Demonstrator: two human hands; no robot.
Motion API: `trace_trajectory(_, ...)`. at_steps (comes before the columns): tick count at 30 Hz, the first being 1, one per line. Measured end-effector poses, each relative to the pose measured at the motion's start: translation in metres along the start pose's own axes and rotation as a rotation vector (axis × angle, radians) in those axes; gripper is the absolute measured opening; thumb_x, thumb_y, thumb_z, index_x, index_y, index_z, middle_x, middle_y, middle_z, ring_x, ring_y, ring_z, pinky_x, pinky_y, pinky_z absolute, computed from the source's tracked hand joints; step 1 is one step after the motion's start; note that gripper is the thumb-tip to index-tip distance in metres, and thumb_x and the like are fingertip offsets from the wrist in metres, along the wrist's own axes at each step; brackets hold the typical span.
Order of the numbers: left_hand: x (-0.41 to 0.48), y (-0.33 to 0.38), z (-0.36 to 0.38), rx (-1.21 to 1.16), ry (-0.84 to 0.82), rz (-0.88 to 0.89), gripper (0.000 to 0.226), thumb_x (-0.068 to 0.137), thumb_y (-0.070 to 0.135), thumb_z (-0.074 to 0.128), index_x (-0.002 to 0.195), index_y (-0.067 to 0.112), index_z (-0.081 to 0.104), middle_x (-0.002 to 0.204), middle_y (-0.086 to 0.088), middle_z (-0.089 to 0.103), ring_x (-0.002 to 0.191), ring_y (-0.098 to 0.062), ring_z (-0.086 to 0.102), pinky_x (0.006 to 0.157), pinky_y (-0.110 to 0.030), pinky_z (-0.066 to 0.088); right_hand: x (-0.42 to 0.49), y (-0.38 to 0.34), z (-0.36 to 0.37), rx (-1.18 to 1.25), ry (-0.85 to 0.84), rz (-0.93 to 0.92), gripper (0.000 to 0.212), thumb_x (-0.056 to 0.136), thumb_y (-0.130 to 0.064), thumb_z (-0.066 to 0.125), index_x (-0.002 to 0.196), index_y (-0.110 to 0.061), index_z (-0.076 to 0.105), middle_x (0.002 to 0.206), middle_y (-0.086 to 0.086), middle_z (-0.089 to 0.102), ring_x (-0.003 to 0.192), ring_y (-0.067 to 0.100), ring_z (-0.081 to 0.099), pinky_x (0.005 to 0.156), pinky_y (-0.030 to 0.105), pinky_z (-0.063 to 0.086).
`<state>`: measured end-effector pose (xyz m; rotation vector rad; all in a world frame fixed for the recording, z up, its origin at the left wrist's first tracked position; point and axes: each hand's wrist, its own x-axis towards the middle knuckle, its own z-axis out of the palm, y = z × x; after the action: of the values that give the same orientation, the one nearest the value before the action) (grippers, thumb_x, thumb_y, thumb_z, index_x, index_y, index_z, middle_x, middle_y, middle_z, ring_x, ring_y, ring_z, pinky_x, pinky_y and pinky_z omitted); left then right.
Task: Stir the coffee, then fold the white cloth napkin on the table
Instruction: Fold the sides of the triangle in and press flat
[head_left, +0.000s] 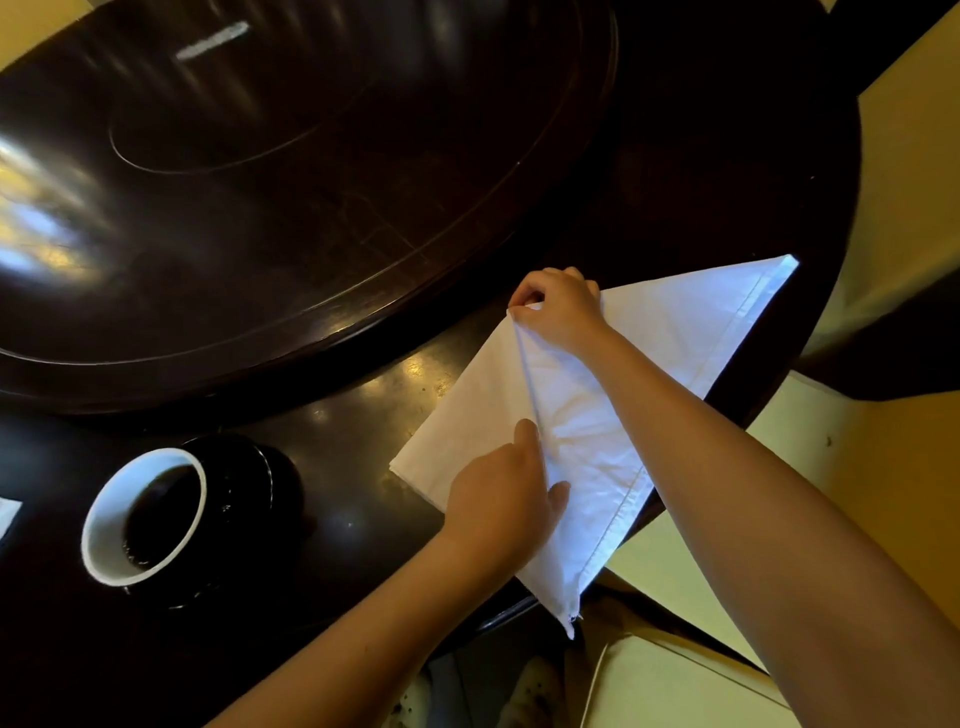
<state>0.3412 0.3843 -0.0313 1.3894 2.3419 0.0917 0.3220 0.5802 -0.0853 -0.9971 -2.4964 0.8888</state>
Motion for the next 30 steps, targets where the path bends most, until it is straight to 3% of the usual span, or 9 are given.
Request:
trace_trajectory(3, -0.009, -0.002, 0.009, -0.026, 0.112, 0.117, 0.037, 0.094, 0.038, 0.047, 0.123, 0.016, 0.043, 0.110, -0.003, 0.061, 0.091, -0.016, 0.060, 0.073, -0.022, 0.046, 0.000, 0.001, 0.000, 0.001, -0.005, -0.006, 0.014, 0.089, -0.027, 0.058, 0.094, -0.017, 0.066, 0.105, 0.004, 0.065, 0.108, 0.024, 0.049, 0.089, 0.032, 0.032)
trace_trajectory(6, -0.015, -0.013, 0.027, -0.013, 0.266, 0.289, 0.035, 0.084, 0.031, 0.064, 0.114, 0.014, 0.057, 0.111, -0.006, 0.063, 0.096, -0.020, 0.060, 0.078, -0.026, 0.050, 0.001, 0.001, 0.000, -0.002, -0.007, -0.011, 0.014, 0.090, -0.027, 0.057, 0.094, -0.017, 0.066, 0.105, 0.004, 0.065, 0.108, 0.025, 0.049, 0.090, 0.034, 0.033)
trace_trajectory(9, -0.018, -0.025, 0.043, -0.015, 0.234, 0.368, 0.047, 0.092, 0.042, 0.040, 0.132, 0.018, 0.045, 0.136, -0.005, 0.052, 0.126, -0.025, 0.048, 0.104, -0.043, 0.040, 0.001, 0.002, 0.002, 0.005, 0.015, -0.008, 0.014, 0.090, -0.027, 0.056, 0.093, -0.017, 0.066, 0.103, 0.003, 0.065, 0.107, 0.024, 0.049, 0.087, 0.031, 0.031)
trace_trajectory(11, -0.018, -0.030, 0.048, 0.005, 0.207, 0.357, 0.054, 0.097, 0.048, 0.023, 0.141, 0.018, 0.032, 0.149, -0.005, 0.038, 0.138, -0.025, 0.033, 0.111, -0.048, 0.028, 0.002, 0.003, 0.005, -0.003, 0.048, 0.002, 0.015, 0.090, -0.028, 0.056, 0.093, -0.017, 0.067, 0.102, 0.004, 0.066, 0.106, 0.023, 0.050, 0.084, 0.028, 0.029)
trace_trajectory(14, -0.017, -0.031, 0.054, 0.083, 0.195, 0.310, 0.061, 0.097, 0.050, 0.013, 0.145, 0.014, 0.023, 0.153, -0.008, 0.027, 0.141, -0.025, 0.023, 0.110, -0.052, 0.025, 0.002, 0.003, 0.008, -0.005, 0.078, 0.020, 0.015, 0.090, -0.029, 0.057, 0.092, -0.018, 0.067, 0.101, 0.003, 0.066, 0.104, 0.023, 0.051, 0.082, 0.028, 0.030)
trace_trajectory(20, -0.015, -0.028, 0.057, 0.175, 0.155, 0.259, 0.069, 0.095, 0.053, 0.009, 0.144, 0.007, 0.028, 0.152, -0.012, 0.028, 0.140, -0.027, 0.024, 0.107, -0.055, 0.031, -0.002, 0.000, 0.010, -0.019, 0.134, 0.025, 0.014, 0.088, -0.028, 0.059, 0.091, -0.018, 0.068, 0.100, 0.003, 0.067, 0.103, 0.023, 0.052, 0.085, 0.033, 0.037)
trace_trajectory(26, -0.053, -0.003, 0.077, 0.224, 0.098, 0.299, 0.086, 0.087, 0.068, 0.025, 0.146, 0.005, 0.025, 0.153, -0.013, 0.025, 0.141, -0.029, 0.022, 0.111, -0.047, 0.030, -0.005, 0.000, 0.009, -0.020, 0.172, 0.008, 0.016, 0.089, -0.027, 0.059, 0.095, -0.015, 0.068, 0.102, 0.006, 0.067, 0.102, 0.024, 0.053, 0.083, 0.034, 0.041)
trace_trajectory(30, -0.062, 0.005, 0.070, 0.062, 0.174, 0.315, 0.067, 0.096, 0.055, 0.017, 0.146, 0.011, 0.025, 0.153, -0.011, 0.026, 0.141, -0.026, 0.024, 0.110, -0.043, 0.031, -0.001, 0.000, 0.009, -0.008, 0.126, 0.022, 0.016, 0.089, -0.027, 0.058, 0.095, -0.016, 0.068, 0.102, 0.005, 0.066, 0.102, 0.023, 0.052, 0.084, 0.031, 0.039)
